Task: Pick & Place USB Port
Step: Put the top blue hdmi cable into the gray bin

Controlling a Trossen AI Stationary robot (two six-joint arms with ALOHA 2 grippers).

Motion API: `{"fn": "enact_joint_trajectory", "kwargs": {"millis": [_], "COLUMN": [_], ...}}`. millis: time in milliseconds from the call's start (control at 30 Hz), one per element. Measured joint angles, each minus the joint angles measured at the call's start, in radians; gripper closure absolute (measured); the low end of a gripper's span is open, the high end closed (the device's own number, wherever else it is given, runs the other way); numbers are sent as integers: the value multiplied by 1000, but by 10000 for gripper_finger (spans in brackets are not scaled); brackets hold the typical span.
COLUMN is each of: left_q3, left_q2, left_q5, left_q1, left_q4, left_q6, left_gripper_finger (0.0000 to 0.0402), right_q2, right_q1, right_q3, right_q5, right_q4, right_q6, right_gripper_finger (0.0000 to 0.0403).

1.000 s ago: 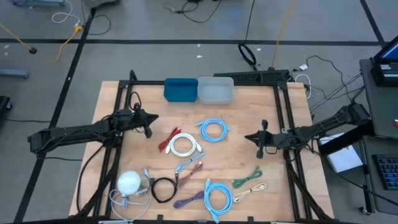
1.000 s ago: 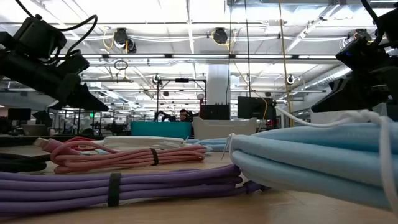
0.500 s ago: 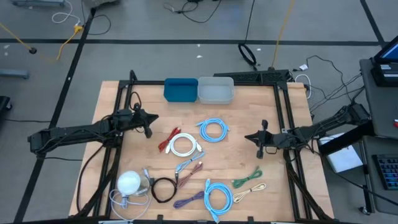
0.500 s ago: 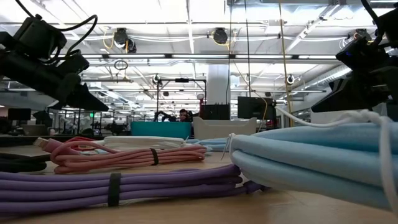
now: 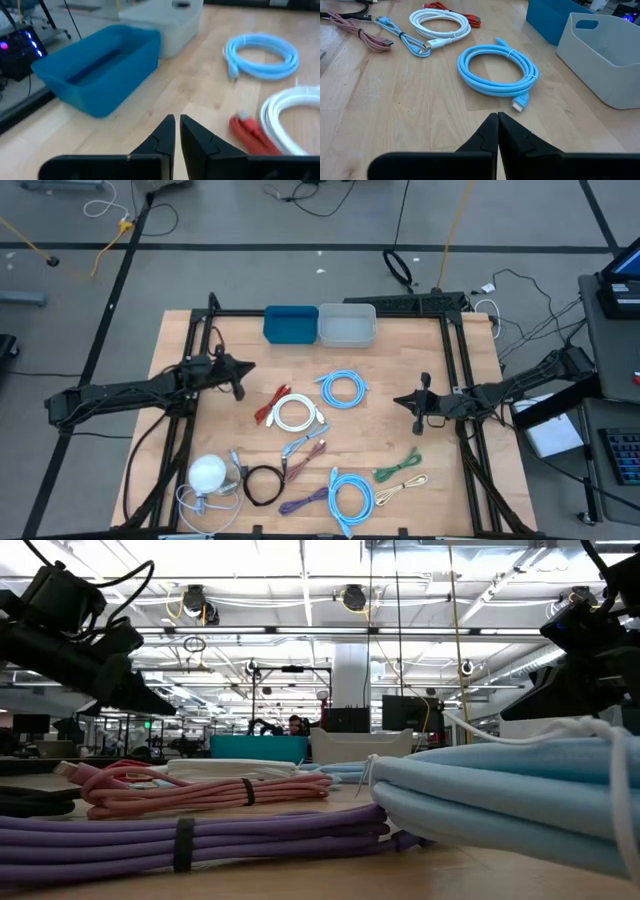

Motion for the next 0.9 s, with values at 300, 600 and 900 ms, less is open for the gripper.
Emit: {"fn": "enact_joint_trajectory", "kwargs": {"millis": [300, 600, 900], "left_q3": [0, 0, 0], "left_q2": [0, 0, 0], "left_q5": [29, 231, 428], "left_q1": [0, 0, 0], "left_q4": [250, 345, 476], "left_q6": [-132, -208, -260], "left_gripper_finger": [371, 371, 371], "right_q2": [0, 0, 0], "right_q1": [0, 0, 0], "right_q3": [0, 0, 0], "right_q5": [0, 0, 0], "right_q4": [0, 0, 0], "right_q6": [0, 0, 0], "right_gripper_finger": [403, 403, 403]}}
